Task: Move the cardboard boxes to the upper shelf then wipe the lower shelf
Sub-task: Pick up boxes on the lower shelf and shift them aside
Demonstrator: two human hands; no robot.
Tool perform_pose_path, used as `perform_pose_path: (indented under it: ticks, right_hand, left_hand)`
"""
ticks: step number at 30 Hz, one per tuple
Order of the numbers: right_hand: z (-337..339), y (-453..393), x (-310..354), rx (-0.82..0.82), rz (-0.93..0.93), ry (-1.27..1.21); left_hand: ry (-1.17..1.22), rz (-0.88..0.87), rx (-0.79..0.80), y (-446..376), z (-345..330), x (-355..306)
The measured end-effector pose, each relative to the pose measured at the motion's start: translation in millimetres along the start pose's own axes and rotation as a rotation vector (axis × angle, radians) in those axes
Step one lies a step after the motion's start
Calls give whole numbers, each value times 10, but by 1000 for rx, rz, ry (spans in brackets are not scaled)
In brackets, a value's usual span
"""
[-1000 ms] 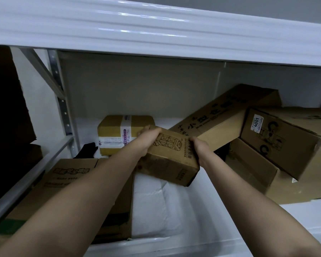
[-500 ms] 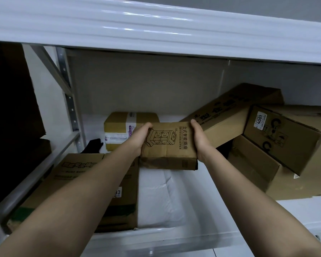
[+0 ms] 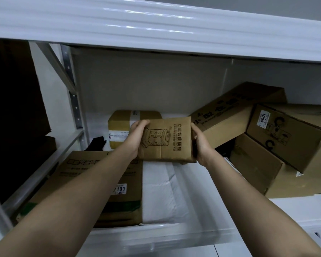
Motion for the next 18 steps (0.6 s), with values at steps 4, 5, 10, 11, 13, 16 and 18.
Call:
perform_pose_path:
  ticks: [4, 5, 10, 11, 13, 16, 18]
  right_hand:
    - [-98, 71, 31, 179, 46, 125]
    - [-119, 98, 36, 180, 60, 150]
    - [-135, 105, 21, 110, 106, 133]
    - [-146, 99, 35, 114, 131, 138]
    - [-167, 94, 51, 151, 168, 135]
    - [-218, 137, 59, 195, 170, 172]
    - [-265, 156, 37, 223, 179, 216]
  left_hand:
    - [17, 95, -5, -19, 53, 156]
    - [7, 112, 5, -18, 43, 189]
    - [-53, 157, 84, -48, -21, 261]
    - [-46, 177, 112, -31, -43, 258]
    - [-27, 209, 158, 4, -87, 254]
    - [-1, 240, 169, 31, -112, 281]
    - [12, 262, 145, 30, -106, 311]
Point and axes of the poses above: each hand's wrist, its own y-axis away from the middle knuckle, its own z-axis out of the back of the hand, x = y × z, the point moved 7 cm from there along -y, towards the middle knuckle, and after that the axes turned 3 degrees about -z, right-handed, at the moved point
